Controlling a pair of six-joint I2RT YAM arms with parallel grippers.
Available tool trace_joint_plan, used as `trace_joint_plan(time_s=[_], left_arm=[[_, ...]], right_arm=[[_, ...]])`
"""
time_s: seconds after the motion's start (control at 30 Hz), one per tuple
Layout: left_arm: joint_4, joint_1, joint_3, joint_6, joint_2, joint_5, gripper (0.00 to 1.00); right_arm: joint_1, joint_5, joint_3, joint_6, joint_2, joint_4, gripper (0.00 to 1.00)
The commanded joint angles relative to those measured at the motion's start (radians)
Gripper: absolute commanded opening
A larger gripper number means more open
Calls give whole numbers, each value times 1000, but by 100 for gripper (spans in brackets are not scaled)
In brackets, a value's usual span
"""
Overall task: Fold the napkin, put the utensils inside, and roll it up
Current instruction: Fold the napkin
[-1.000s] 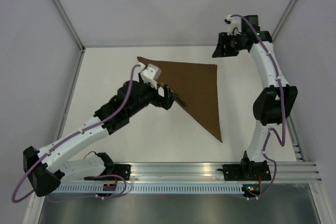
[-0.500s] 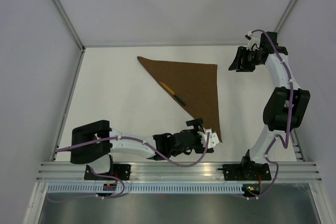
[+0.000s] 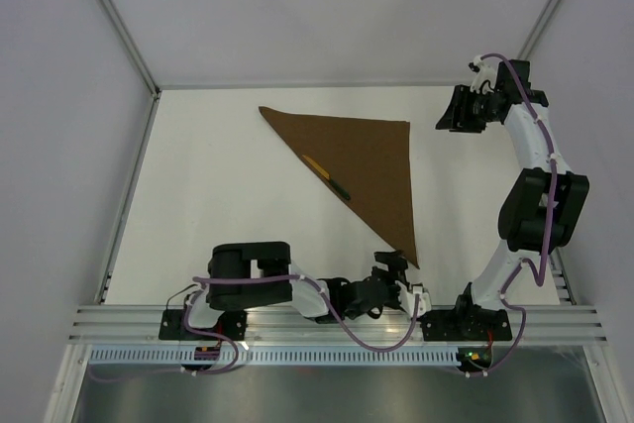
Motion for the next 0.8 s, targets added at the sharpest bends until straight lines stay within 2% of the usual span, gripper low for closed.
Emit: trace_joint_plan(time_s=[0.0, 0.1, 0.3, 0.33, 0.7, 0.77], left_arm=[[126, -9, 61, 71, 56, -30, 87], [138, -9, 81, 77, 99, -38, 83], [123, -9, 96, 72, 153, -25, 70], [124, -9, 99, 72, 159, -25, 65], [116, -6, 142, 81, 205, -39, 45], [100, -4, 151, 78, 208, -39, 35]], right_arm=[[-8, -9, -9, 11, -47, 33, 53], [-8, -10, -16, 11, -50, 36, 52], [-9, -10, -17, 11, -50, 42, 51], [-9, -10, -19, 11, -48, 42, 51], [-9, -16, -23, 14, -47, 48, 48], [-11, -20, -23, 15, -44, 48, 47]])
